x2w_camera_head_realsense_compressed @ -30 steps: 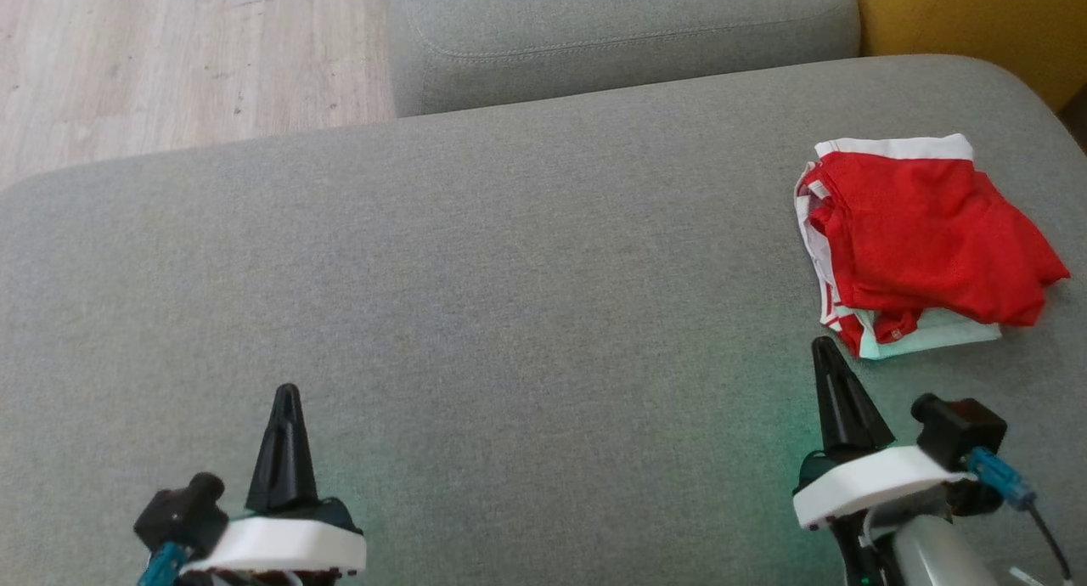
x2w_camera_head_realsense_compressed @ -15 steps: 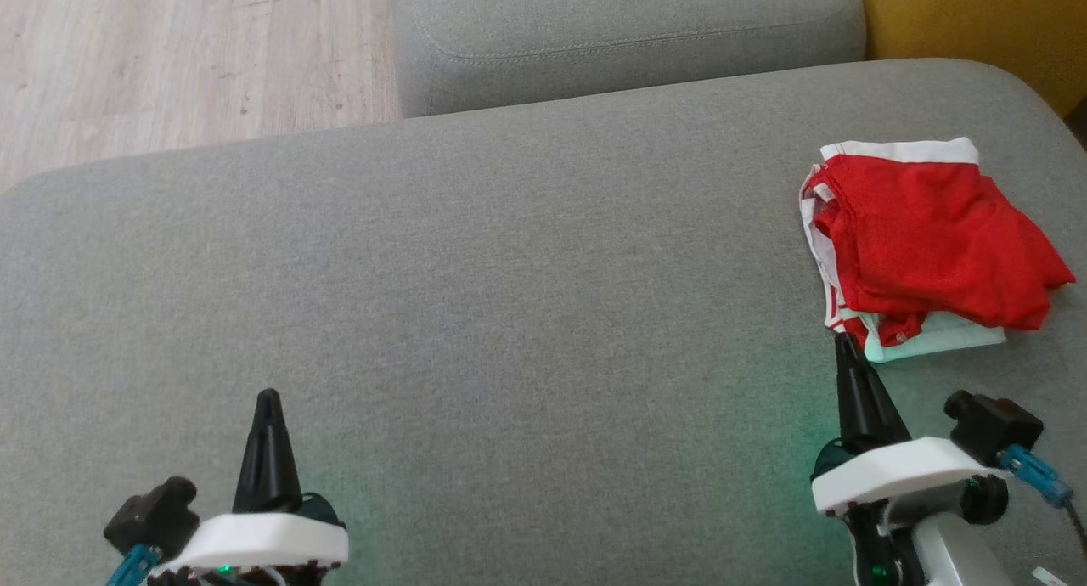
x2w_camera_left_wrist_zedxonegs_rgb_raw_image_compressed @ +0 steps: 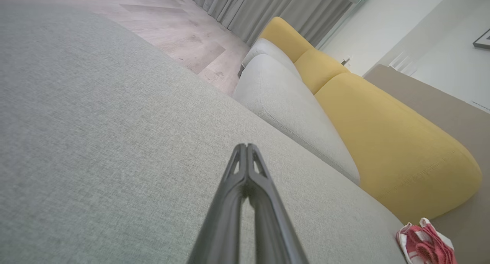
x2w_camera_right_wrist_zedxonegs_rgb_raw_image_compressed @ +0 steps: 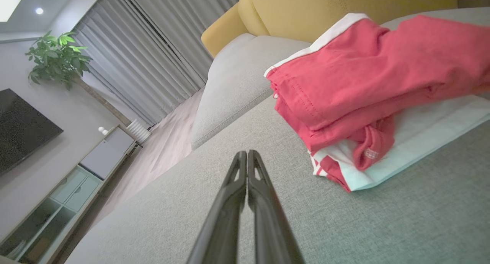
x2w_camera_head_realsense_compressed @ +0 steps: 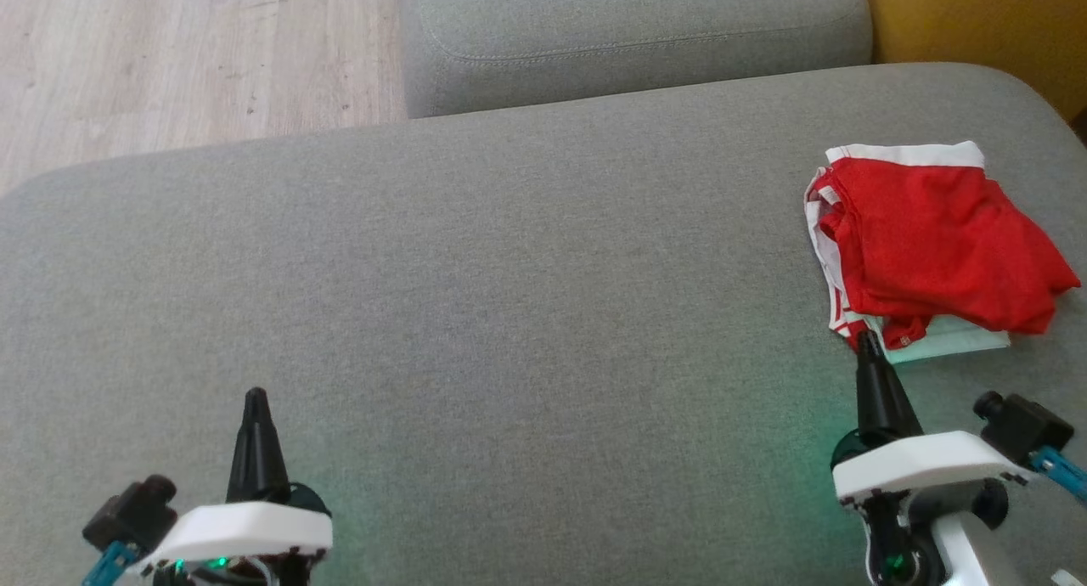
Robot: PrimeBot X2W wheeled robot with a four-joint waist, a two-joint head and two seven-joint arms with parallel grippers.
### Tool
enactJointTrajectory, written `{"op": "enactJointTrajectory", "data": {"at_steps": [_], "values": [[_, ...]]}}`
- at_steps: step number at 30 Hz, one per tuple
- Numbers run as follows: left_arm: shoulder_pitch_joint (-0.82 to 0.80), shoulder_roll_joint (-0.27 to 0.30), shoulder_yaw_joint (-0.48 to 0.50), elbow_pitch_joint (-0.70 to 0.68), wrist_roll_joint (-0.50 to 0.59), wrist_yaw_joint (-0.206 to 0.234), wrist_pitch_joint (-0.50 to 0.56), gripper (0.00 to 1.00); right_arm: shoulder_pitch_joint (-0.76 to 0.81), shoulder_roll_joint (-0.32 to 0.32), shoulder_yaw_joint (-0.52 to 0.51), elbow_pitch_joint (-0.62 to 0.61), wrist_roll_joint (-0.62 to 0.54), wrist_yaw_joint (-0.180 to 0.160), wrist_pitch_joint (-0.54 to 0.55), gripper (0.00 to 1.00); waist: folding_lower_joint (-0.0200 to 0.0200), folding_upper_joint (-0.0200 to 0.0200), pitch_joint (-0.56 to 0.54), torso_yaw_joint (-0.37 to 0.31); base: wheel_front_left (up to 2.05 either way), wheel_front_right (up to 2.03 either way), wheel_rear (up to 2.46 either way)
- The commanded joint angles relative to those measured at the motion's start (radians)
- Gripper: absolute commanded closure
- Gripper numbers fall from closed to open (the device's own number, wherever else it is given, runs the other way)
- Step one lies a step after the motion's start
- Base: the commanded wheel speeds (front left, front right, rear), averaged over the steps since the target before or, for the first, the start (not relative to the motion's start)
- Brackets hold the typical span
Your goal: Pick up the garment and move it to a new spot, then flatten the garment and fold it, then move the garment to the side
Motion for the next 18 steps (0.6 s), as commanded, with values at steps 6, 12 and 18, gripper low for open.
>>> {"op": "enactJointTrajectory", "data": {"at_steps": [6, 12, 18], "values": [[-0.054, 0.003, 0.037, -0.035, -0.084, -0.01, 0.023, 1.0, -0.042, -0.015, -0.011, -0.045, 0.097, 0.0, 0.018, 1.0, 0.0, 0.0, -0.001, 0.004, 0.0, 0.0, 0.0], [-0.057, 0.004, 0.048, -0.035, -0.146, -0.012, 0.04, 1.0, -0.041, -0.016, -0.021, -0.051, 0.168, 0.0, 0.034, 1.0, 0.0, 0.0, -0.003, 0.008, 0.0, 0.0, 0.0], [-0.06, 0.004, 0.057, -0.035, -0.198, -0.014, 0.055, 1.0, -0.04, -0.016, -0.029, -0.057, 0.227, 0.0, 0.048, 1.0, 0.0, 0.0, -0.004, 0.011, 0.0, 0.0, 0.0]]}}
